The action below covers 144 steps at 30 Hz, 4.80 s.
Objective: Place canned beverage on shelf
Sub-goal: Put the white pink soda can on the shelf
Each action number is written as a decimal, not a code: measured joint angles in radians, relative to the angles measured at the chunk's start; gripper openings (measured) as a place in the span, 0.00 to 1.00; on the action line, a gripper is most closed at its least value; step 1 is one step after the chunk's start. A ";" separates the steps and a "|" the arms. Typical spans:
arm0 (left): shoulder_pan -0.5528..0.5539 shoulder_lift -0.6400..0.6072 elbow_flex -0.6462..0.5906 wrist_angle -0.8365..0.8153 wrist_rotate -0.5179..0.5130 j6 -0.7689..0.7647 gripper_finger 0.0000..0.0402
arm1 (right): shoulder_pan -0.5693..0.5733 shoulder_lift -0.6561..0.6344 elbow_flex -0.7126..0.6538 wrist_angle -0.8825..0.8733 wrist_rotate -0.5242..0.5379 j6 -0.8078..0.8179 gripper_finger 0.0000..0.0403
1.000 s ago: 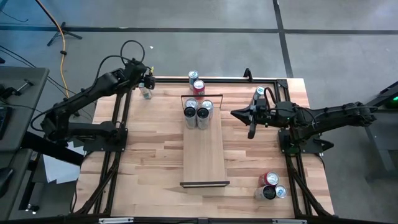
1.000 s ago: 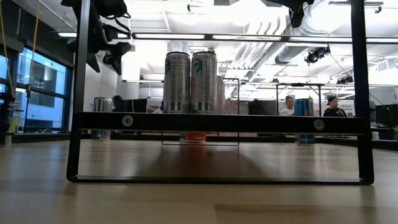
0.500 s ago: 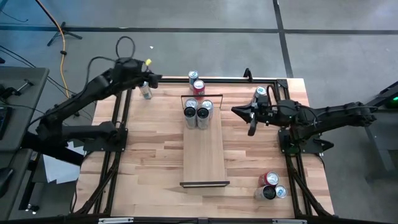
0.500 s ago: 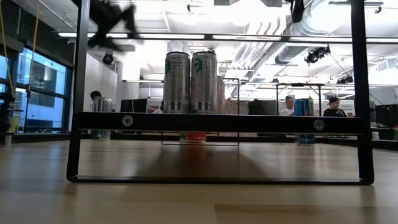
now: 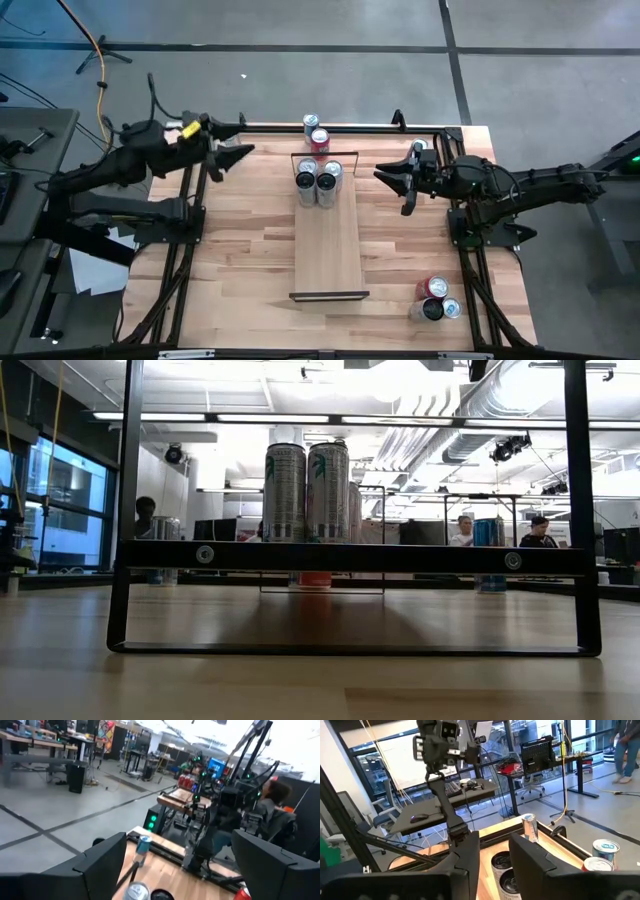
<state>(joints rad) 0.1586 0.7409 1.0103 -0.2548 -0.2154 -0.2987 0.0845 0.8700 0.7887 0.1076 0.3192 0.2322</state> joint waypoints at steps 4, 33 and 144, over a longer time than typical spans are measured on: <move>-0.076 0.045 -0.002 -0.003 -0.073 0.006 0.80 | 0.000 0.006 0.034 -0.018 -0.001 0.063 0.30; -0.106 0.039 -0.002 0.013 -0.111 -0.007 0.80 | 0.146 0.178 0.483 -1.074 -0.646 0.750 0.96; -0.108 0.050 0.000 -0.201 -0.110 0.080 0.80 | -0.126 1.028 1.191 -1.678 -0.457 0.097 0.59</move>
<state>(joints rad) 0.0509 0.7913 1.0100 -0.4554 -0.3251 -0.2185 -0.0414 1.8982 1.9797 -1.5701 -0.1380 0.3294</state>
